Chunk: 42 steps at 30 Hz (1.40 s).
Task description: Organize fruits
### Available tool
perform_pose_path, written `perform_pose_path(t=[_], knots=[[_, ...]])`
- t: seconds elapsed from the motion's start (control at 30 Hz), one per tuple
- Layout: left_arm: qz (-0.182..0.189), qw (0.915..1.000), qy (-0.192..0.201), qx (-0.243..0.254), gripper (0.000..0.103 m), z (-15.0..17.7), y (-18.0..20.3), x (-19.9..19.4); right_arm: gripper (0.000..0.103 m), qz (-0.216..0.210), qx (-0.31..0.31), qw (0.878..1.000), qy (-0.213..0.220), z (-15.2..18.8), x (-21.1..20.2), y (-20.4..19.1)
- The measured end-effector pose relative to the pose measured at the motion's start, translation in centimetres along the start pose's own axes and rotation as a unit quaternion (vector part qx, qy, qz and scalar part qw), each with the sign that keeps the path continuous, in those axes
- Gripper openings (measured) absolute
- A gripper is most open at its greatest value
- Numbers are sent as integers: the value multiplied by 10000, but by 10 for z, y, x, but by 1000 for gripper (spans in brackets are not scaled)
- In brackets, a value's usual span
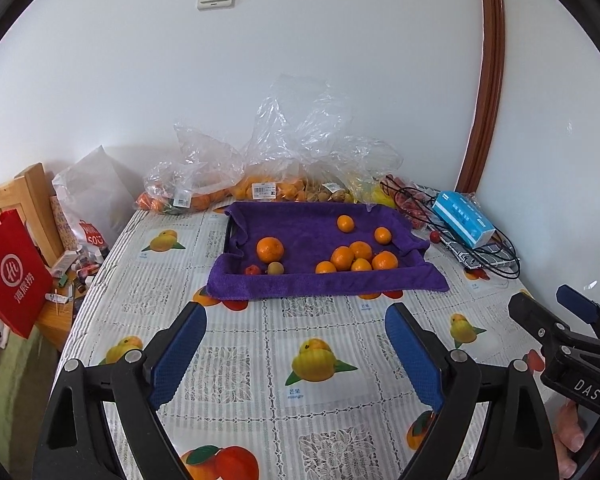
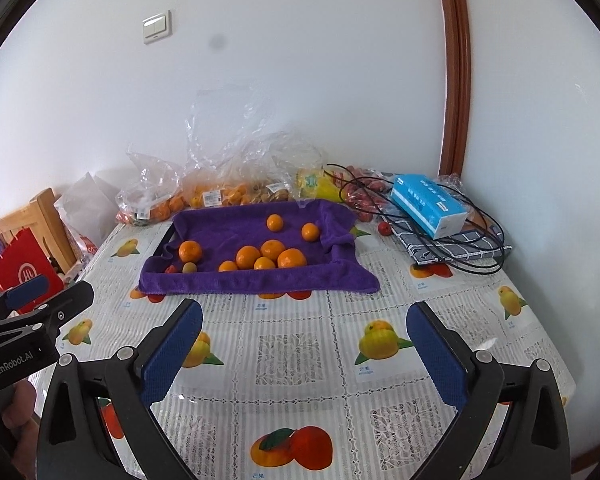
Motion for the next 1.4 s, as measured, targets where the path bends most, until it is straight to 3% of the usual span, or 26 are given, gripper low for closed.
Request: perform_pose_path(t=[1.4], knots=[[27, 10000, 79, -20, 91, -4, -8, -6, 101, 45, -171, 9998, 126, -7, -7, -11]])
Point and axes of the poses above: each gripper's, at about its wrist camera, not at the fingertips, and x roughly the way its jaws point, y to its right, z to its underside, the point moved 10 cm from there along x, roughly the way its jaws point
